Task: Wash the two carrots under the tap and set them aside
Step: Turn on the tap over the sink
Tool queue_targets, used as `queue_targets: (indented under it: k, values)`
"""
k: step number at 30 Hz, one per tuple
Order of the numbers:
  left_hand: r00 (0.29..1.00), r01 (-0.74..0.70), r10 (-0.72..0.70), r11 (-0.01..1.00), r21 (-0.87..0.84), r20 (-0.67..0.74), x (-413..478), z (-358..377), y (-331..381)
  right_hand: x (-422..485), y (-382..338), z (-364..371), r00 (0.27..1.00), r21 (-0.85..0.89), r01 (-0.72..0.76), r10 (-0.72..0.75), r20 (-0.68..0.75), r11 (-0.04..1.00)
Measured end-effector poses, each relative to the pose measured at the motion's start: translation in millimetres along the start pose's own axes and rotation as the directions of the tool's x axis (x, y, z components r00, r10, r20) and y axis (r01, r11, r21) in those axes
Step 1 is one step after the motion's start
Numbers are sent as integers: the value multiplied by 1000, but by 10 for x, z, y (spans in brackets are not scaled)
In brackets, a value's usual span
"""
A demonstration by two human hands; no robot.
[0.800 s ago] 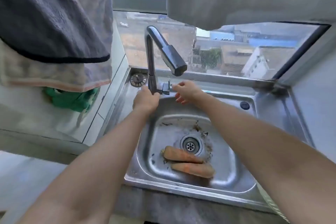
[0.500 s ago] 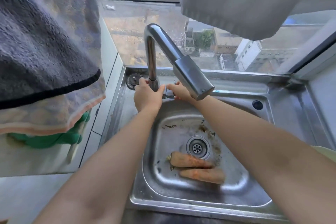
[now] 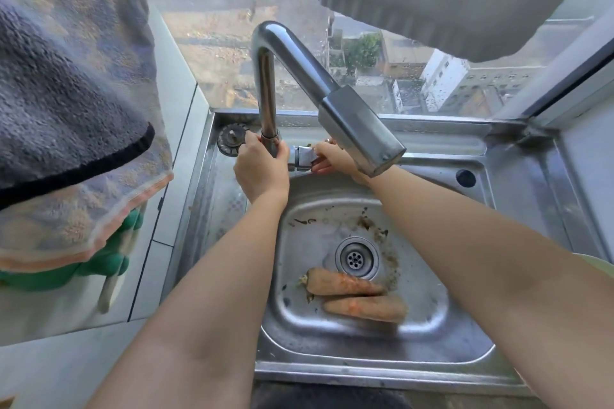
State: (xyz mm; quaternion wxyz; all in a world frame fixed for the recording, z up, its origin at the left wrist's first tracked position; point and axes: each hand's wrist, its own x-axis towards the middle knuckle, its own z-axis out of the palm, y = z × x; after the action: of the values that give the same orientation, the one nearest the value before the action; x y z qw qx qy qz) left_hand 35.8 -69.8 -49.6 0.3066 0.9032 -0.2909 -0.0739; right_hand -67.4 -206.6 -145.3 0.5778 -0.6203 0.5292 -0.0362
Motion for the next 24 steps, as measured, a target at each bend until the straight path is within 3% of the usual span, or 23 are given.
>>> queue_targets:
  k: [6, 13, 17, 20, 22, 24]
  values:
    - [999, -16, 16, 1000, -4, -41, -30, 35, -8, 520, 427, 15, 992, 76, -98, 91, 90, 992]
    - [1000, 25, -26, 996, -86, -10, -76, 16, -5, -643, -267, 84, 999, 227, -35, 29, 29, 973]
    - [993, 102, -90, 980, -170, 76, -145, 72, -77, -807, -109, 90, 995, 191, -63, 47, 88, 980]
    - [966, 214, -191, 969, -126, 172, -299, 178, -171, -1087, 106, 61, 995, 140, -71, 59, 82, 988]
    - [915, 293, -252, 952, -90, 315, -450, 304, -276, -1243, 323, 75, 992, 97, -115, 110, 56, 989]
    - [811, 362, -281, 930, -62, 513, -624, 511, -416, -1316, 568, 117, 984, 34, -173, 172, 47, 984]
